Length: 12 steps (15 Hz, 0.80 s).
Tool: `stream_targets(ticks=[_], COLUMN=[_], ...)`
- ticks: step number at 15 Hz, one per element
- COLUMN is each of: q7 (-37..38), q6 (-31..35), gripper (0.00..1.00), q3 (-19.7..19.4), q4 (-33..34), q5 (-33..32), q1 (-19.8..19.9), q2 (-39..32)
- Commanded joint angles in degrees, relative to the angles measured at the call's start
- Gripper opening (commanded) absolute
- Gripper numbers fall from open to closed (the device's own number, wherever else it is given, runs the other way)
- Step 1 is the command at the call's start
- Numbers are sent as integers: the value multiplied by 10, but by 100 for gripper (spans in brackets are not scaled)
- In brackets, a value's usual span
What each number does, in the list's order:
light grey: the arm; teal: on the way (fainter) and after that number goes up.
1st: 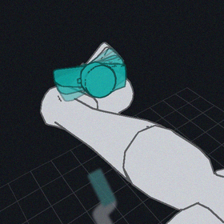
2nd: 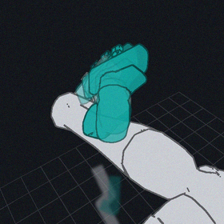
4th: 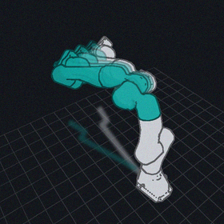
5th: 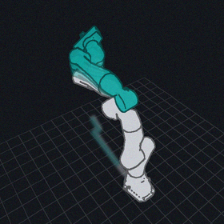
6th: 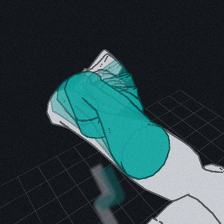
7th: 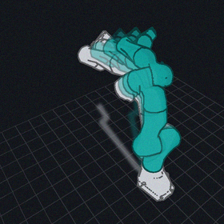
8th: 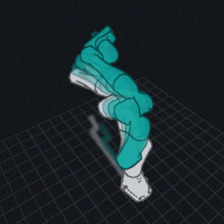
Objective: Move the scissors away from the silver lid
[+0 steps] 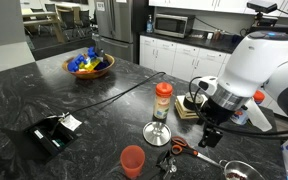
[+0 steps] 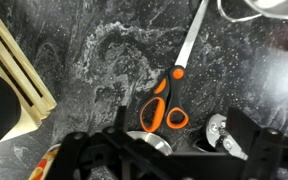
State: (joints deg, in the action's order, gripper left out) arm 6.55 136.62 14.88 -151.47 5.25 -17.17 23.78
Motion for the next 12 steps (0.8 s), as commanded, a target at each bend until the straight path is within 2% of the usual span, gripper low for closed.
stream_targets(ticks=[1,2,4,12], q7=[91,56,80,98], q6=[18,13,13,21], gripper=[100,100,100,100], q3=[45,21,30,31], q4=[13,2,4,20], q5=[-94,-55,-81,-83], q1=[50,21,35,46], q2=[-28,-13,-22,-59])
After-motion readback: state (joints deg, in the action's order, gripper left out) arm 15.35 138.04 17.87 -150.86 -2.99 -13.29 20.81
